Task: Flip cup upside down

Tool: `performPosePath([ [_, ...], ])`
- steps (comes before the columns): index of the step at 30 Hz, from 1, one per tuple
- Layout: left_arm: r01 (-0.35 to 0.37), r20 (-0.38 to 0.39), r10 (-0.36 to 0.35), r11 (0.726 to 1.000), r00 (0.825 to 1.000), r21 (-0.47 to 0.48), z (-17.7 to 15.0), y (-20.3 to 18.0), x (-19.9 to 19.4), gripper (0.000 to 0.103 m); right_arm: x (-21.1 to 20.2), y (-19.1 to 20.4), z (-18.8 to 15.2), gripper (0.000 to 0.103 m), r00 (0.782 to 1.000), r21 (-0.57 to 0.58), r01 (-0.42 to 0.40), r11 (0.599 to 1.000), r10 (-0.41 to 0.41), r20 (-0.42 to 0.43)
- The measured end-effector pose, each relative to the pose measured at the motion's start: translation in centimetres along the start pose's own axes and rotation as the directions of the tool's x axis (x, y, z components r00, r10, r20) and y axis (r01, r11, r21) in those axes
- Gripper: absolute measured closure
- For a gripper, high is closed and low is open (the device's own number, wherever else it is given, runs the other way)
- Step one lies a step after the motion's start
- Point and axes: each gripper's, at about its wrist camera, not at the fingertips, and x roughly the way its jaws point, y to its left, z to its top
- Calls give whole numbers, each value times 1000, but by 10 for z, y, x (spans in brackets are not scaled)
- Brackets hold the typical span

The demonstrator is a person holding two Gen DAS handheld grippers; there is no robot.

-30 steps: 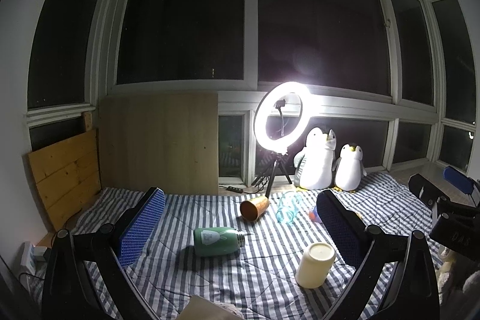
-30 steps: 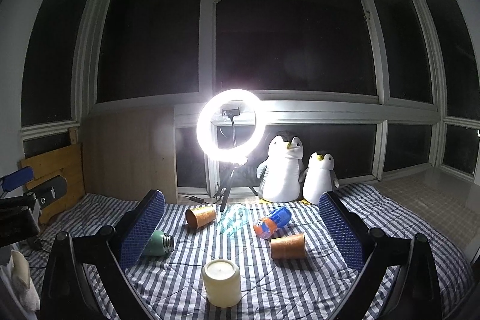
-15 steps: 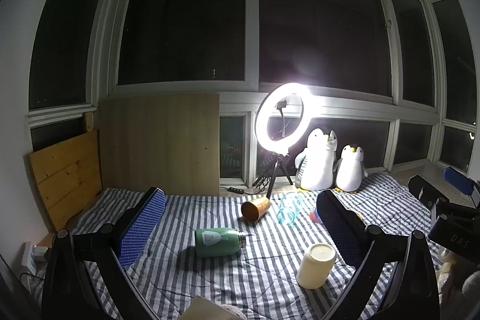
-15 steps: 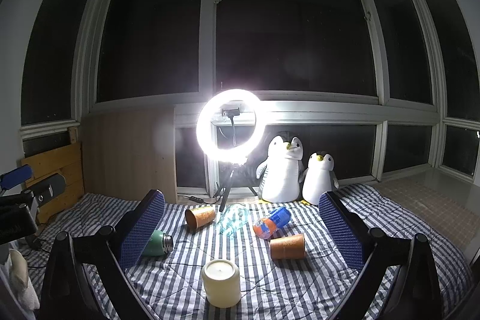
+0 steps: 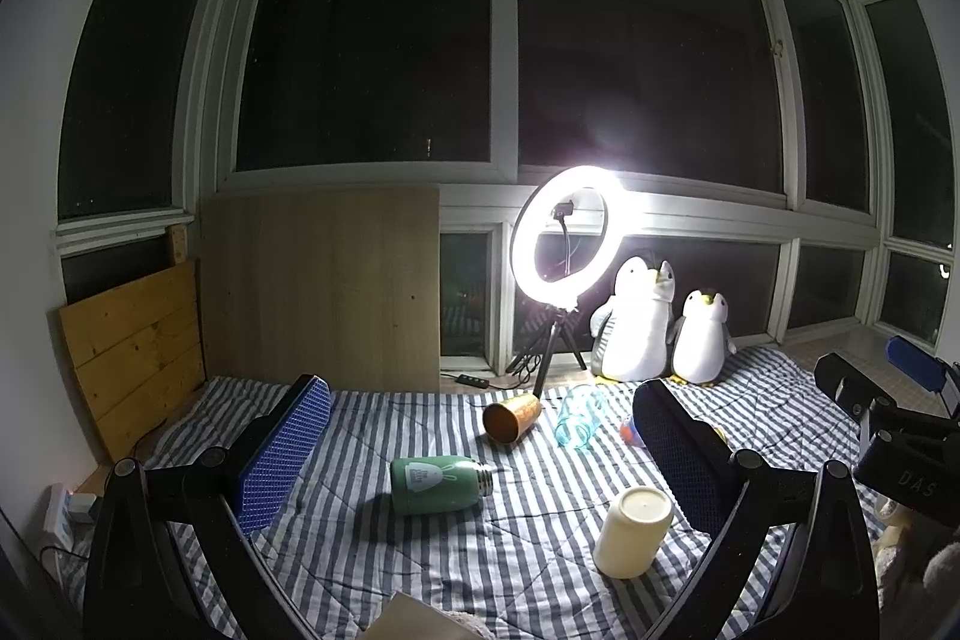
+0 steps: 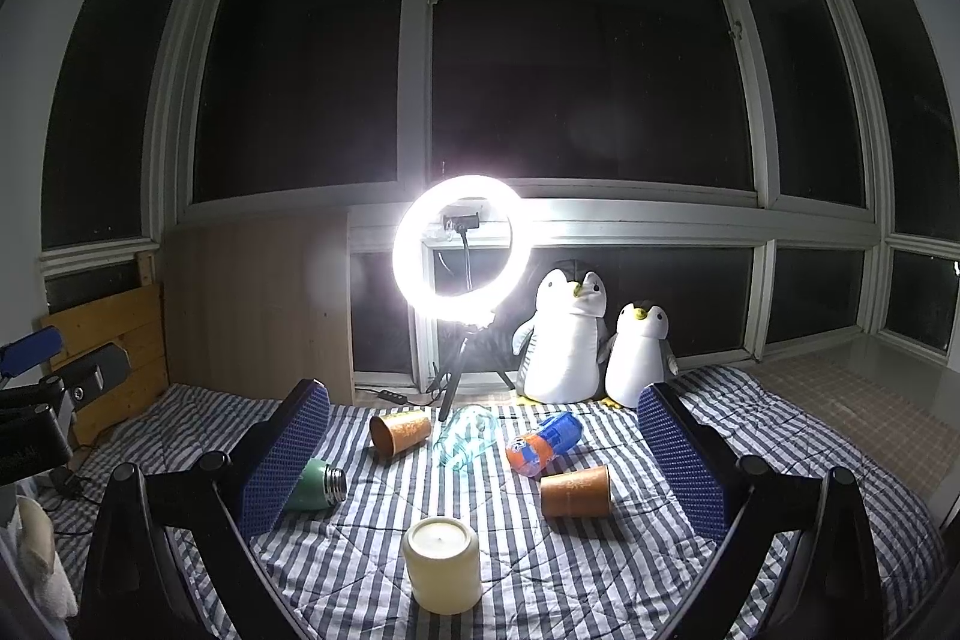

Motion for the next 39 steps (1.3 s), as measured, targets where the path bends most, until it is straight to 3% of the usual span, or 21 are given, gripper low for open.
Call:
performPosePath([
  [39,-9,16,10,1000,1000,-7,3,5,-3,0,-2,-1,0,1,1000,6,23,1000,-23,16],
])
